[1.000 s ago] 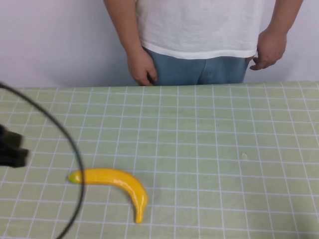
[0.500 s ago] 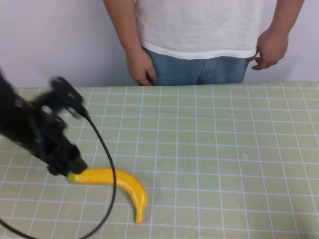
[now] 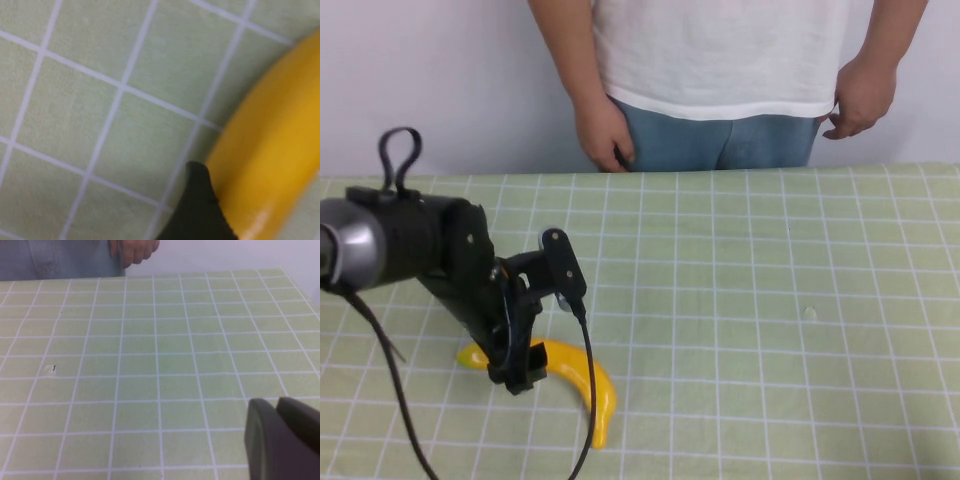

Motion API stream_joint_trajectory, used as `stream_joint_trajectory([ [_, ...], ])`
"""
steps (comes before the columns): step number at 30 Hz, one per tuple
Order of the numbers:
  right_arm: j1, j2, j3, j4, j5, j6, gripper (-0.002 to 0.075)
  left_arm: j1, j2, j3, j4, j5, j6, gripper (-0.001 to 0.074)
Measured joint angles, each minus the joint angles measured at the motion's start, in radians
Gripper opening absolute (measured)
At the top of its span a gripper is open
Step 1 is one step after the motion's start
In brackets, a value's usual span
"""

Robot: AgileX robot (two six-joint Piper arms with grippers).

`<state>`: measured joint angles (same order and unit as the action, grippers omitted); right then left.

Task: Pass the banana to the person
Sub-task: Pick up the banana, then hand the grabbed banana to the person

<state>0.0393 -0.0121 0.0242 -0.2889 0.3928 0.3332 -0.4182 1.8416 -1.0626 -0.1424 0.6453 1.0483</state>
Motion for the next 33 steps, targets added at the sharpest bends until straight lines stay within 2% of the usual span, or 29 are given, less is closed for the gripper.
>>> stream_joint_trajectory([
  [4, 0.000, 0.000, 0.000, 0.000, 0.000, 0.000, -0.0008, -0.001, 0.040, 0.000, 0.037, -0.038, -0.044, 0.0439],
  [6, 0.000, 0.000, 0.000, 0.000, 0.000, 0.000, -0.0007, -0.001, 0.050, 0.000, 0.077, -0.040, -0.110, 0.0367],
  [8, 0.000, 0.000, 0.000, 0.000, 0.000, 0.000, -0.0007, -0.001, 0.052, 0.000, 0.142, -0.042, -0.200, 0.0264],
  [9, 0.000, 0.000, 0.000, 0.000, 0.000, 0.000, -0.0007, -0.001, 0.052, 0.000, 0.165, -0.042, -0.230, 0.0284],
  [14, 0.000, 0.000, 0.000, 0.000, 0.000, 0.000, -0.0007, 0.004, -0.009, -0.001, 0.249, -0.030, -0.347, 0.0277],
  [21, 0.000, 0.000, 0.000, 0.000, 0.000, 0.000, -0.0007, 0.051, -0.217, -0.002, 0.264, -0.112, -0.536, 0.0277],
  [25, 0.000, 0.000, 0.000, 0.000, 0.000, 0.000, -0.0007, 0.055, -0.332, -0.075, 0.241, -0.120, -0.629, 0.0277],
  [30, 0.000, 0.000, 0.000, 0.000, 0.000, 0.000, -0.0007, 0.030, -0.350, -0.308, 0.142, 0.104, -0.605, 0.0277],
  [33, 0.000, 0.000, 0.000, 0.000, 0.000, 0.000, -0.0007, -0.028, -0.300, -0.461, 0.083, 0.285, -0.571, 0.0277],
])
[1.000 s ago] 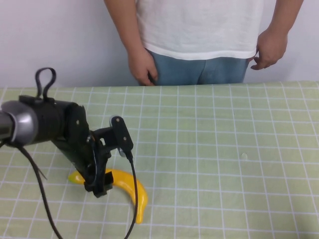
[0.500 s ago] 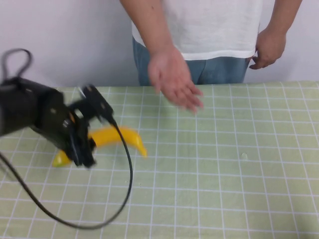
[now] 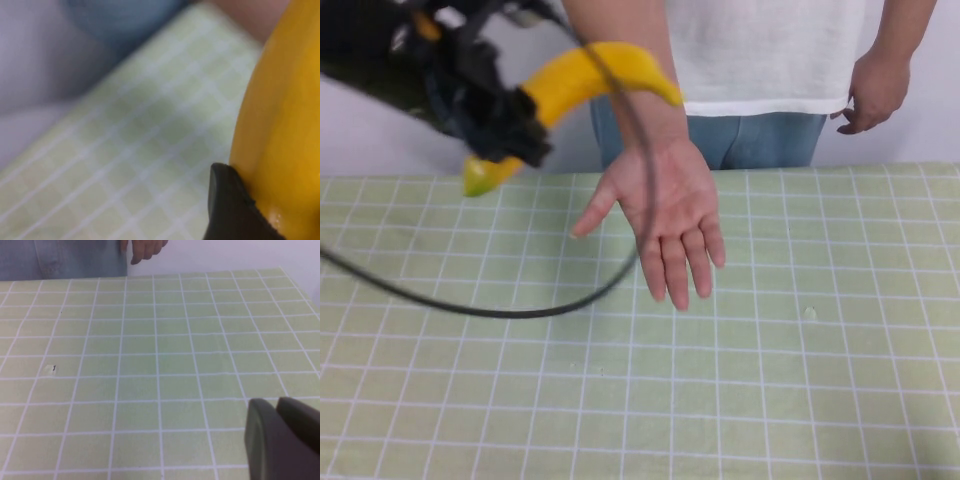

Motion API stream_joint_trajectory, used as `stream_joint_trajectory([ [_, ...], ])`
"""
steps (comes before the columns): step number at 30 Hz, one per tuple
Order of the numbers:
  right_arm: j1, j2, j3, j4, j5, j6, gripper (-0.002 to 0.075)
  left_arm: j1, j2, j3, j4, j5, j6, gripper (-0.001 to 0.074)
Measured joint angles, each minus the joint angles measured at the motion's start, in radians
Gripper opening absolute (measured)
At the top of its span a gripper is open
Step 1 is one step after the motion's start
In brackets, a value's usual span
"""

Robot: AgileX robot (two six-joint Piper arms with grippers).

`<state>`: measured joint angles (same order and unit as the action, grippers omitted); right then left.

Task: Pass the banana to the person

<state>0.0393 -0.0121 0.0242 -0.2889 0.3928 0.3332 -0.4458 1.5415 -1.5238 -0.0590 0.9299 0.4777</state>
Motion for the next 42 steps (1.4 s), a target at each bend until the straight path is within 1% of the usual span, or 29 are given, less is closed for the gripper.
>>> stream_joint_trajectory([
  [5, 0.000, 0.000, 0.000, 0.000, 0.000, 0.000, -0.0007, -0.111, 0.139, -0.184, -0.025, 0.227, -0.001, 0.0277],
  [8, 0.000, 0.000, 0.000, 0.000, 0.000, 0.000, -0.0007, -0.154, 0.248, -0.251, -0.029, 0.288, -0.004, 0.0277],
  [12, 0.000, 0.000, 0.000, 0.000, 0.000, 0.000, -0.0007, -0.163, 0.354, -0.277, -0.027, 0.299, -0.005, 0.0277],
  [15, 0.000, 0.000, 0.000, 0.000, 0.000, 0.000, -0.0007, -0.163, 0.375, -0.281, -0.003, 0.297, -0.008, 0.0284],
  [16, 0.000, 0.000, 0.000, 0.000, 0.000, 0.000, -0.0007, -0.163, 0.377, -0.283, 0.002, 0.297, -0.010, 0.0299],
  [19, 0.000, 0.000, 0.000, 0.000, 0.000, 0.000, -0.0007, -0.163, 0.377, -0.285, 0.016, 0.302, -0.029, 0.0391],
  [21, 0.000, 0.000, 0.000, 0.000, 0.000, 0.000, -0.0007, -0.163, 0.377, -0.290, 0.021, 0.306, -0.047, 0.0417],
  [25, 0.000, 0.000, 0.000, 0.000, 0.000, 0.000, -0.0007, -0.163, 0.373, -0.306, 0.022, 0.309, -0.063, 0.0434],
  [30, 0.000, 0.000, 0.000, 0.000, 0.000, 0.000, -0.0007, -0.163, 0.305, -0.306, 0.049, 0.310, -0.097, 0.0435],
  [32, 0.000, 0.000, 0.000, 0.000, 0.000, 0.000, -0.0007, -0.163, 0.262, -0.306, 0.059, 0.310, -0.124, 0.0409],
  [34, 0.000, 0.000, 0.000, 0.000, 0.000, 0.000, -0.0007, -0.163, 0.208, -0.301, 0.059, 0.310, -0.136, 0.0328],
  [36, 0.000, 0.000, 0.000, 0.000, 0.000, 0.000, -0.0007, -0.163, 0.137, -0.275, 0.059, 0.310, -0.146, 0.0174],
  [38, 0.000, 0.000, 0.000, 0.000, 0.000, 0.000, -0.0007, -0.163, 0.056, -0.230, 0.059, 0.312, -0.159, 0.0081],
  [40, 0.000, 0.000, 0.000, 0.000, 0.000, 0.000, -0.0007, -0.163, -0.021, -0.172, 0.059, 0.312, -0.175, 0.0036],
  [42, 0.000, 0.000, 0.000, 0.000, 0.000, 0.000, -0.0007, -0.163, -0.114, -0.089, 0.059, 0.314, -0.194, 0.0017],
])
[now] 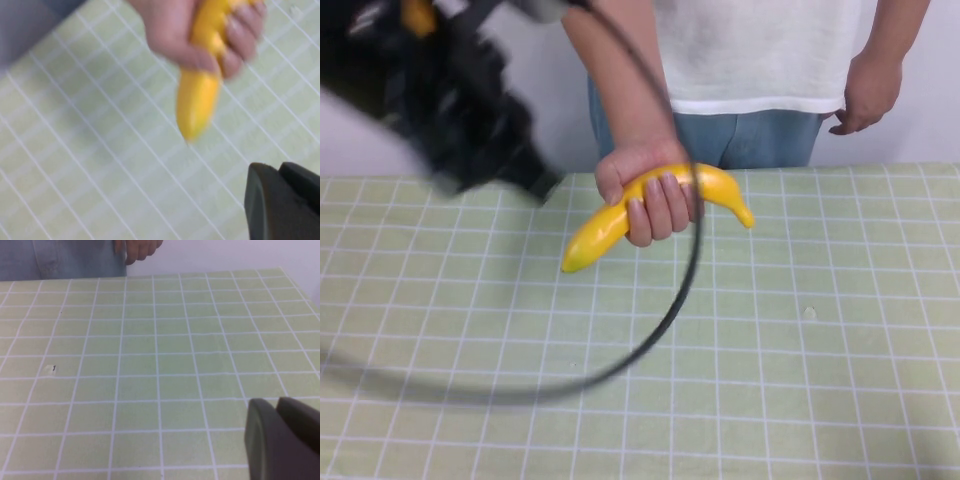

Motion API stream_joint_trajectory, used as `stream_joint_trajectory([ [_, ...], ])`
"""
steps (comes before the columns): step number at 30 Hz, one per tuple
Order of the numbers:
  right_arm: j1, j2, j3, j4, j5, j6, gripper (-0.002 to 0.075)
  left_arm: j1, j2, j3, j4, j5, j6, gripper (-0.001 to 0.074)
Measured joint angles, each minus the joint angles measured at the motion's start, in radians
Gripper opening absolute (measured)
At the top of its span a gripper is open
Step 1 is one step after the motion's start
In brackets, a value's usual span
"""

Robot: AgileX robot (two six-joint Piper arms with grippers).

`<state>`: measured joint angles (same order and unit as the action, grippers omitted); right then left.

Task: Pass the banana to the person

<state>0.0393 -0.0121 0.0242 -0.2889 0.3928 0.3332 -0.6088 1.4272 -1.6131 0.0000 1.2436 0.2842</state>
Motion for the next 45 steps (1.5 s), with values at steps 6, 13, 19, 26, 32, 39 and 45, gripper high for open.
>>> stream_joint_trajectory([
  [6, 0.000, 0.000, 0.000, 0.000, 0.000, 0.000, -0.0007, 0.000, -0.308, 0.340, -0.048, -0.003, -0.066, 0.0000],
  [13, 0.000, 0.000, 0.000, 0.000, 0.000, 0.000, -0.0007, 0.000, -0.707, 0.744, -0.087, -0.190, -0.163, -0.0001],
  [19, 0.000, 0.000, 0.000, 0.000, 0.000, 0.000, -0.0007, 0.000, -1.034, 0.922, -0.089, -0.340, -0.180, -0.0001],
  [26, 0.000, 0.000, 0.000, 0.000, 0.000, 0.000, -0.0007, 0.000, -1.250, 0.940, -0.091, -0.352, -0.204, -0.0001],
  [32, 0.000, 0.000, 0.000, 0.000, 0.000, 0.000, -0.0007, 0.000, -1.297, 0.940, -0.012, -0.337, -0.206, -0.0001],
  [39, 0.000, -0.002, 0.000, 0.000, 0.000, 0.000, -0.0008, 0.045, -1.330, 1.023, 0.183, -0.457, -0.314, -0.0001],
  [45, 0.000, -0.002, 0.000, 0.000, 0.000, 0.000, -0.0007, 0.215, -1.437, 1.245, 0.128, -0.719, -0.207, -0.0001],
])
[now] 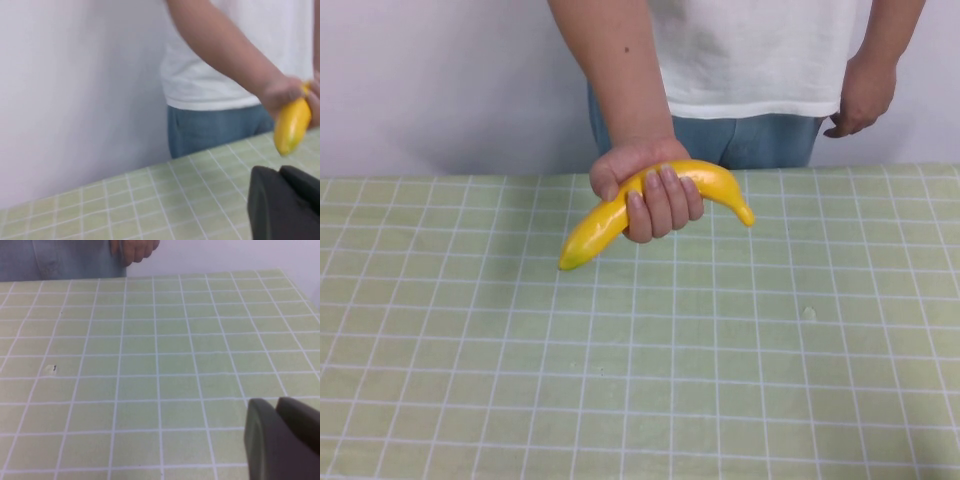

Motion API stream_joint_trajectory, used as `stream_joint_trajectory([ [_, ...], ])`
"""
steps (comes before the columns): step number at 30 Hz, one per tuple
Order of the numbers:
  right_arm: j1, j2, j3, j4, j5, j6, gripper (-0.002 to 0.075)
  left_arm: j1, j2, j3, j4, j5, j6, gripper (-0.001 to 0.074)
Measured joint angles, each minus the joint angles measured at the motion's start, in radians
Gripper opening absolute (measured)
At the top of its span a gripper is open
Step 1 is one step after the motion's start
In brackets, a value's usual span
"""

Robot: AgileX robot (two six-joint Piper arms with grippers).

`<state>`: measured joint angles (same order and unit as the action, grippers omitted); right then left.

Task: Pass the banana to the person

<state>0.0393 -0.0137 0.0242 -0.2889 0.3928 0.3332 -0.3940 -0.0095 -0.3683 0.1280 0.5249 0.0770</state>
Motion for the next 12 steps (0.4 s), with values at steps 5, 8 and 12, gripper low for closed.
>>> stream_joint_trajectory([
  [5, 0.000, 0.000, 0.000, 0.000, 0.000, 0.000, -0.0007, 0.059, -0.006, 0.190, -0.151, -0.184, 0.133, -0.0001],
  [8, 0.000, 0.000, 0.000, 0.000, 0.000, 0.000, -0.0007, 0.070, -0.006, 0.319, -0.114, -0.303, 0.038, -0.0001],
  [12, 0.000, 0.000, 0.000, 0.000, 0.000, 0.000, -0.0007, 0.073, -0.006, 0.391, -0.092, -0.298, -0.104, -0.0002],
])
